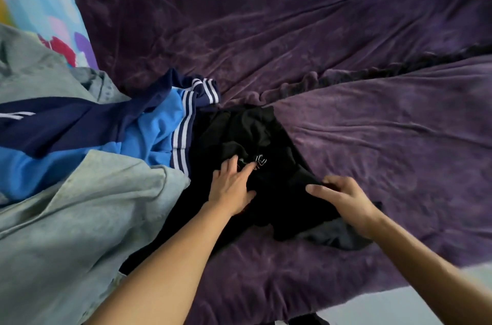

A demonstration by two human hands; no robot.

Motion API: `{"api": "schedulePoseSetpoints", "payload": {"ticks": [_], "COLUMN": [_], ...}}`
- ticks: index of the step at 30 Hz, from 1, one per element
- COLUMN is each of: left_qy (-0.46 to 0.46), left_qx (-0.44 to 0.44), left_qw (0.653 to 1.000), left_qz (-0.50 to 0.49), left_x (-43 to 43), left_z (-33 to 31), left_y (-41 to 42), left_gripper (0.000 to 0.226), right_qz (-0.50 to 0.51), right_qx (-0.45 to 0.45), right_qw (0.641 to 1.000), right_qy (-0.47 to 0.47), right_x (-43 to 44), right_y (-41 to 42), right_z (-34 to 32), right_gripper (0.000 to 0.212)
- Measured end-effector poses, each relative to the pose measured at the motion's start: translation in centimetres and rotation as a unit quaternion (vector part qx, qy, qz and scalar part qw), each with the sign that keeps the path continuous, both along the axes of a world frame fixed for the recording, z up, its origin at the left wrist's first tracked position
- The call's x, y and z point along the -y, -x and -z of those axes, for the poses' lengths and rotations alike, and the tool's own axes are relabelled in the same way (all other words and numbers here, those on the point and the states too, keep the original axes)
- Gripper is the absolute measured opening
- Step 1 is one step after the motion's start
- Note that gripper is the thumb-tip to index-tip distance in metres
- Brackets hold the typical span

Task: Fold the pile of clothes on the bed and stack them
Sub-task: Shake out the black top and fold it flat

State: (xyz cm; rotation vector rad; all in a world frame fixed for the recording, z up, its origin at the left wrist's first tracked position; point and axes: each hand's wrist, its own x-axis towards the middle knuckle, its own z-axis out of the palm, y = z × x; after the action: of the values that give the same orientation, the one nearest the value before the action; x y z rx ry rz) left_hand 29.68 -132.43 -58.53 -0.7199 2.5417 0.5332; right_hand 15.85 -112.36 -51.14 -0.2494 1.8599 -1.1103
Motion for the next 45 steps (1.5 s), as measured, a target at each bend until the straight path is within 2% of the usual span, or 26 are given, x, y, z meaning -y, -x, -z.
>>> {"api": "schedulePoseSetpoints", "payload": {"ticks": [3, 6, 8, 11, 14, 17, 21, 22, 25, 27, 28, 29, 31, 32, 35, 37, 40, 42, 45], "left_qy": [0.019, 0.038, 0.047, 0.076, 0.119, 0.123, 0.101, 0.080, -0.024, -0.075, -0.091, -0.096, -0.106, -0.137, -0.217, -0.226, -0.215, -0.147, -0.029], "left_qx": [-0.011, -0.062, -0.113, -0.158, -0.171, -0.167, -0.200, -0.212, -0.234, -0.243, -0.248, -0.253, -0.285, -0.321, -0.443, -0.500, -0.555, -0.603, -0.608], "left_qw": [0.999, 0.997, 0.990, 0.957, 0.910, 0.880, 0.907, 0.919, 0.950, 0.956, 0.954, 0.952, 0.937, 0.918, 0.832, 0.778, 0.727, 0.708, 0.744], "left_qz": [0.028, 0.008, -0.073, -0.232, -0.358, -0.427, -0.357, -0.322, -0.206, -0.146, -0.140, -0.144, -0.170, -0.186, -0.253, -0.306, -0.342, -0.335, -0.276], "left_x": [-1.7, -1.9, -0.7, 1.9, 4.0, 4.4, 1.2, -0.1, -4.3, -6.8, -7.7, -8.4, -9.0, -8.9, -6.5, -3.6, 0.7, 2.7, 4.0], "left_z": [-1.2, -3.8, -6.3, -11.2, -15.8, -19.5, -23.3, -24.3, -26.3, -26.8, -26.9, -27.0, -28.0, -28.8, -32.8, -36.2, -40.7, -43.0, -45.0], "left_y": [1.0, 1.0, 0.1, -2.7, -6.3, -10.1, -11.1, -10.7, -8.2, -6.1, -4.9, -3.8, -1.9, -1.4, -1.2, -2.0, -3.4, -3.9, -4.4], "left_gripper": [0.040, 0.028, 0.026, 0.023, 0.025, 0.033, 0.029, 0.036, 0.083, 0.094, 0.087, 0.072, 0.028, 0.016, 0.022, 0.019, 0.021, 0.021, 0.033], "right_qz": [-0.036, -0.010, 0.039, 0.094, 0.102, 0.104, 0.075, 0.063, 0.050, 0.063, 0.071, 0.079, 0.091, 0.098, 0.134, 0.187, 0.283, 0.326, 0.344], "right_qx": [-0.024, -0.091, -0.152, -0.224, -0.234, -0.181, -0.093, -0.072, -0.022, 0.022, 0.039, 0.047, 0.039, 0.026, -0.008, -0.025, -0.063, -0.093, -0.131], "right_qw": [0.997, 0.994, 0.985, 0.964, 0.950, 0.934, 0.911, 0.907, 0.890, 0.870, 0.859, 0.848, 0.833, 0.829, 0.830, 0.840, 0.852, 0.858, 0.874], "right_qy": [0.057, 0.060, 0.071, 0.109, 0.178, 0.289, 0.394, 0.410, 0.453, 0.489, 0.505, 0.521, 0.545, 0.550, 0.541, 0.509, 0.436, 0.386, 0.318], "right_x": [-2.1, -4.6, -6.1, -7.3, -6.8, -5.1, -2.4, -1.9, -1.1, -1.0, -1.0, -1.2, -1.8, -2.3, -3.7, -4.9, -6.5, -7.2, -7.3], "right_y": [1.0, 2.7, 4.3, 6.2, 6.4, 5.3, 3.0, 2.3, 0.8, 0.0, -0.2, -0.4, -0.5, -0.6, 0.0, 1.3, 3.6, 4.7, 5.1], "right_z": [-4.2, -7.0, -9.3, -13.8, -18.8, -24.1, -30.9, -32.6, -37.6, -41.3, -43.2, -45.1, -48.3, -49.6, -51.8, -51.7, -50.0, -48.0, -44.9], "right_gripper": [0.035, 0.034, 0.034, 0.034, 0.030, 0.026, 0.020, 0.019, 0.024, 0.025, 0.024, 0.024, 0.024, 0.022, 0.014, 0.016, 0.009, 0.011, 0.009]}}
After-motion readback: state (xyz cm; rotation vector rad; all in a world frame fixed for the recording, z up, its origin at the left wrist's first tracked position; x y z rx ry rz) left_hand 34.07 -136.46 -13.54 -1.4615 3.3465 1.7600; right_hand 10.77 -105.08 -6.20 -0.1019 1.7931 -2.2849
